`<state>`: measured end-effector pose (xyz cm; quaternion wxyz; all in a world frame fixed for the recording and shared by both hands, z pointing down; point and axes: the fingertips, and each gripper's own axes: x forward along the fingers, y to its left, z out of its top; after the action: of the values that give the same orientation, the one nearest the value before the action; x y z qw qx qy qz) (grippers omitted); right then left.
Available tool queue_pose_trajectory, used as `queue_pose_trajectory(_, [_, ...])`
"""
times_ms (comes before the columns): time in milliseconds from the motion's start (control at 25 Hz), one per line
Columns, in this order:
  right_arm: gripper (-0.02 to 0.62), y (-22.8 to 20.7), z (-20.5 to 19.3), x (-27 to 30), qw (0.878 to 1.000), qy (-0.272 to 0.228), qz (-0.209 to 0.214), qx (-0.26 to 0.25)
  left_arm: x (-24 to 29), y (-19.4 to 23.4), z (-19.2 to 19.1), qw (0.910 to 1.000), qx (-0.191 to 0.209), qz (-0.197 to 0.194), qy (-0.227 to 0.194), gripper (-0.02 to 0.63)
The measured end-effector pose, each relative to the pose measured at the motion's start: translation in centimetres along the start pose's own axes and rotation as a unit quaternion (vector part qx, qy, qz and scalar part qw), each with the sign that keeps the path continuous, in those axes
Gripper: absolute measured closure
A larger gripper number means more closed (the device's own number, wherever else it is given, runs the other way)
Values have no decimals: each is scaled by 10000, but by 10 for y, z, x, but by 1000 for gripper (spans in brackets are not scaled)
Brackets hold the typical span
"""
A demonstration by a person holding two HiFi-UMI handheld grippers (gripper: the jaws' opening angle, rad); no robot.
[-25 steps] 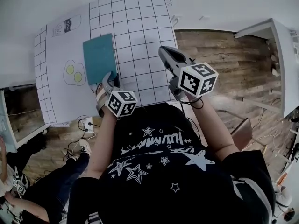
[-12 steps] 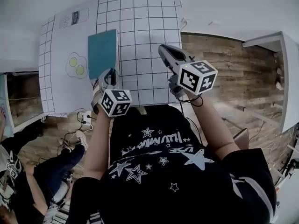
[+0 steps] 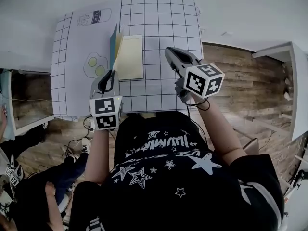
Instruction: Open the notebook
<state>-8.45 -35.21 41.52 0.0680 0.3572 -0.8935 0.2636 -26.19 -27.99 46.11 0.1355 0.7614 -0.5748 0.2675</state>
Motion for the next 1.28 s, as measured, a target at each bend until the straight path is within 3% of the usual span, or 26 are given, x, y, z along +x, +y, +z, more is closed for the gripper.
queue_pose_trajectory(160, [578,25,0,21,10000,-1,-15,-40,-12,31,-3,9994,-233,-114,-206,561])
queue_pose_trajectory(320, [578,45,-5,41,10000,22,-44,-61,-19,61,-13,9947,-880,-341,-401,561])
queue_pose_trajectory(400, [580,55,-8,50,10000,41,-58,-64,-22,77,-21,9860,-1472,-559,-551,561])
queue_pose_trajectory(560, [580,74,-15,67,9998,124,-102,-94,-22,115,-49,9576,-2674,-836,-672,560])
queue_pose_trajectory(640, [578,82,-19,73,9997,159,-147,-112,-19,129,-65,9481,-2974,-945,-606,558])
queue_pose_trajectory(720, [580,88,-22,79,9996,181,-208,-116,-16,137,-79,9441,-3062,-1090,-552,552])
queue_pose_trajectory(800, [580,94,-24,84,9994,199,-271,-111,-14,141,-89,9484,-2908,-1169,-481,541])
queue_pose_trajectory(880, [580,98,-26,88,9991,221,-338,-113,-11,143,-98,9591,-2555,-1167,-353,527])
queue_pose_trajectory(1040, [578,106,-33,96,9987,247,-447,-85,-2,146,-116,9836,-1529,-957,4,500])
queue_pose_trajectory(1160, [578,111,-40,97,9983,265,-520,-72,4,149,-125,9941,-847,-663,159,474])
queue_pose_trajectory(1280, [578,113,-45,95,9978,279,-595,-49,9,152,-136,9990,125,-253,336,441])
